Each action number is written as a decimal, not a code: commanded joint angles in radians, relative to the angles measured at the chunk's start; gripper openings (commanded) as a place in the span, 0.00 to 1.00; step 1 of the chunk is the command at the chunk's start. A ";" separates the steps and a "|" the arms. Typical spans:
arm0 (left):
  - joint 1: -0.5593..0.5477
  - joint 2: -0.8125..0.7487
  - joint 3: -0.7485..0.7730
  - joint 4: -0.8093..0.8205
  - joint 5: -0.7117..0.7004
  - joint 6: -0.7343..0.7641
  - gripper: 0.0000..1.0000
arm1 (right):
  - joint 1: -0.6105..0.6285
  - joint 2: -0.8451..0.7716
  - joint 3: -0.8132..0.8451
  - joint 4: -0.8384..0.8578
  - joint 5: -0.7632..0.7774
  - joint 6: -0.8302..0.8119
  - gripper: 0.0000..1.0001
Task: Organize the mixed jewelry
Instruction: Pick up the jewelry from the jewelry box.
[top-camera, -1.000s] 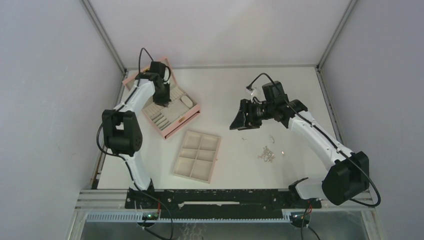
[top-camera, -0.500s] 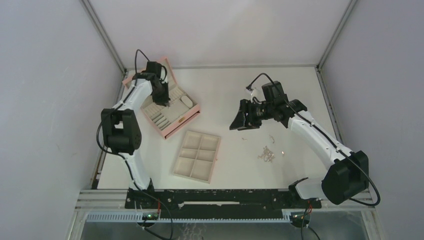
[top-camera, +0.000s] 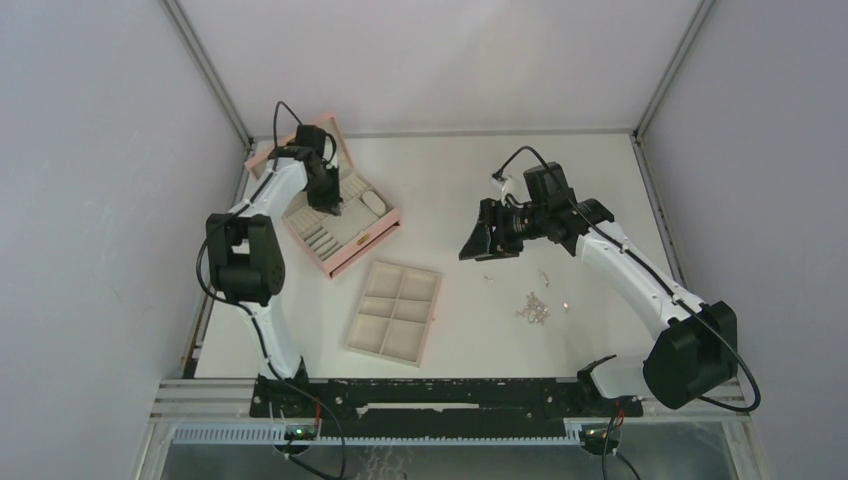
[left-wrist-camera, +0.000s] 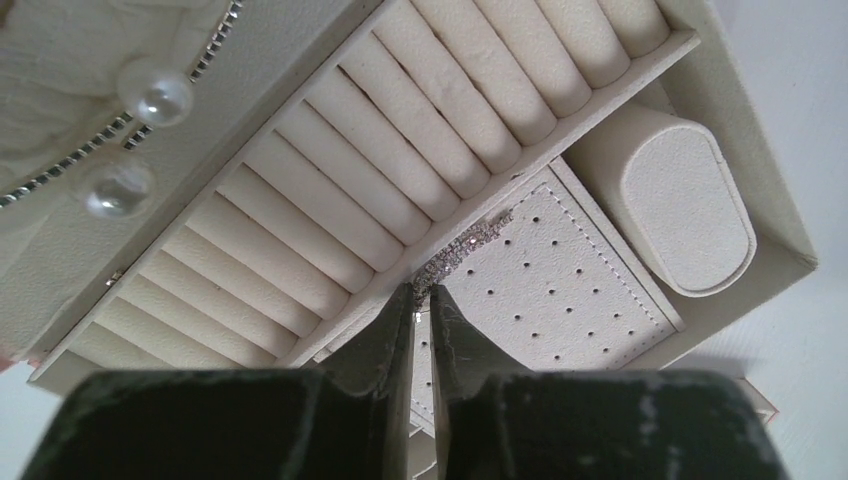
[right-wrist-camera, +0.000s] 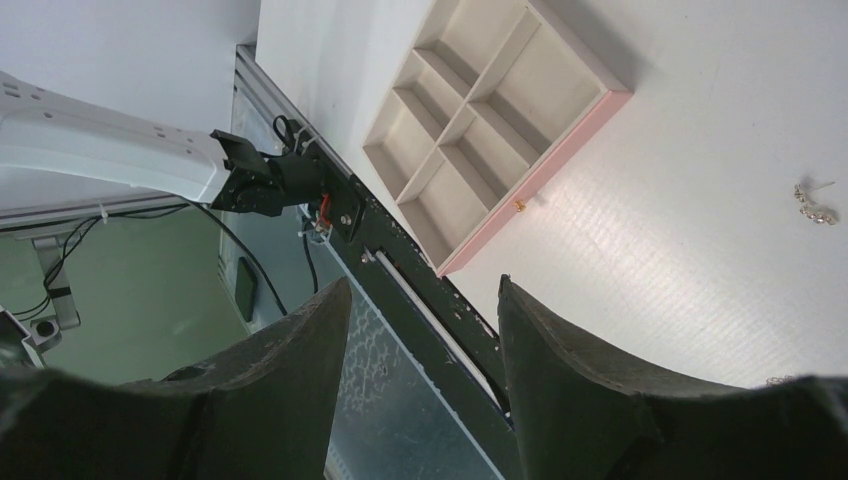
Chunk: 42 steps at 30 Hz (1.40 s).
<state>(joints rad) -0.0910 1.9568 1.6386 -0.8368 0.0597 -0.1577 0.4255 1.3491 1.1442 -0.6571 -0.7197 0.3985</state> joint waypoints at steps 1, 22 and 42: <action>0.002 0.002 0.035 0.008 0.005 -0.008 0.12 | -0.004 0.003 0.013 0.017 -0.015 -0.005 0.64; -0.047 -0.029 0.086 -0.074 -0.224 0.059 0.00 | -0.004 0.002 0.012 0.011 -0.011 0.001 0.64; -0.090 -0.056 0.134 -0.119 -0.136 0.075 0.00 | -0.002 -0.001 0.013 0.053 -0.021 0.010 0.64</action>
<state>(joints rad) -0.1764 1.9564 1.7020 -0.9386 -0.1463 -0.1047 0.4255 1.3598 1.1442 -0.6552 -0.7246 0.3988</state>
